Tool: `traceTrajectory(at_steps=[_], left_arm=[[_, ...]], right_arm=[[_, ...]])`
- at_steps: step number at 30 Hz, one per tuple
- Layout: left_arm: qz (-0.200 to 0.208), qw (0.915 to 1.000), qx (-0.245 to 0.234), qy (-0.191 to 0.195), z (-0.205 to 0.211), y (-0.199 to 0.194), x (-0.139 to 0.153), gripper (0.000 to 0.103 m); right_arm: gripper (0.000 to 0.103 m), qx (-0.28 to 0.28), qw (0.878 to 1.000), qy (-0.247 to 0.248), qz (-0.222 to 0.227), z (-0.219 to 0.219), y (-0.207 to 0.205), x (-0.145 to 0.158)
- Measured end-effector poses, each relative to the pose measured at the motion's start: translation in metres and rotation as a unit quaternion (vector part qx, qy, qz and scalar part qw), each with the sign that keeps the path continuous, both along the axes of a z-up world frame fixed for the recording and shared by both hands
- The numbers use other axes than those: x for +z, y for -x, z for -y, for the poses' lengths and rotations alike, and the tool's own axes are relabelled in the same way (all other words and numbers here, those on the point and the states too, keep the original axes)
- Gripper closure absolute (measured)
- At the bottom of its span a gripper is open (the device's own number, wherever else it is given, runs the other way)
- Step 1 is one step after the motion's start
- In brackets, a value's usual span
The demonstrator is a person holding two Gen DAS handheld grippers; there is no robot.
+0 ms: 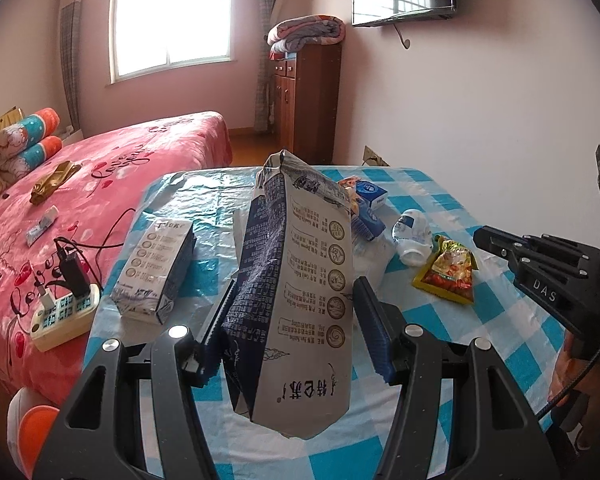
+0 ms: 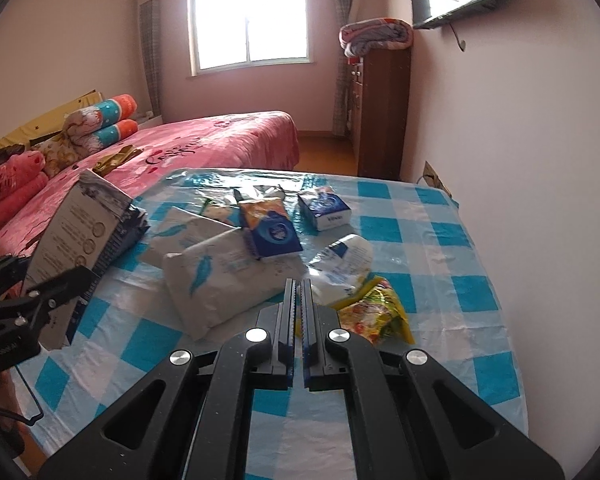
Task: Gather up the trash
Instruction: 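Lift the milk carton with the left tool while the right tool lifts the snack bag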
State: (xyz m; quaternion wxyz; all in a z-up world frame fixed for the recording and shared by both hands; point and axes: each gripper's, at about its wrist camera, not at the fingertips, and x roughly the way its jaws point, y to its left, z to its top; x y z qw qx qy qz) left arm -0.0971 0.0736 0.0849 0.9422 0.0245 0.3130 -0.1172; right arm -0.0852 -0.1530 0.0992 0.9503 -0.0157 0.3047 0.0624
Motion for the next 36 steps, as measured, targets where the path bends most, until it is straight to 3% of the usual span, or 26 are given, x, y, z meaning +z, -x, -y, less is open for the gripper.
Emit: traceTrajectory(at_steps=[10, 17, 20, 25, 26, 27, 29, 33, 36], left_arm=[[0.002, 0.9999, 0.006, 0.009, -0.014, 0.014, -0.001, 0.043], [0.003, 0.9997, 0.021, 0.012, -0.03, 0.023, -0.003, 0.043], [0.001, 0.9995, 0.026, 0.015, -0.036, 0.027, -0.005, 0.043], [-0.002, 0.9995, 0.029, 0.011, -0.039, 0.029, -0.01, 0.043], [-0.002, 0.9996, 0.028, 0.009, -0.038, 0.029, -0.011, 0.043], [-0.003, 0.9996, 0.027, 0.008, -0.036, 0.027, -0.012, 0.043], [-0.005, 0.9997, 0.024, 0.006, -0.035, 0.025, -0.014, 0.043], [-0.012, 0.9997, 0.02, 0.007, -0.032, 0.018, -0.016, 0.043], [-0.018, 0.9997, 0.017, 0.003, -0.029, 0.014, -0.019, 0.043]], right_arm=[[0.1, 0.03, 0.999, -0.007, 0.01, -0.021, 0.011, 0.015], [0.1, 0.056, 0.997, -0.049, 0.0, -0.022, 0.018, 0.018], [0.1, 0.047, 0.996, -0.068, -0.017, -0.009, 0.018, 0.005], [0.098, -0.012, 0.987, -0.133, -0.087, 0.037, -0.006, -0.042], [0.09, -0.021, 0.985, -0.138, -0.097, 0.042, -0.011, -0.048], [0.067, -0.03, 0.983, -0.144, -0.108, 0.047, -0.017, -0.054], [0.042, -0.043, 0.978, -0.168, -0.118, 0.058, -0.029, -0.064], [0.033, -0.056, 0.978, -0.165, -0.111, 0.062, -0.047, -0.066], [0.032, -0.082, 0.978, -0.154, -0.11, 0.066, -0.059, -0.065]])
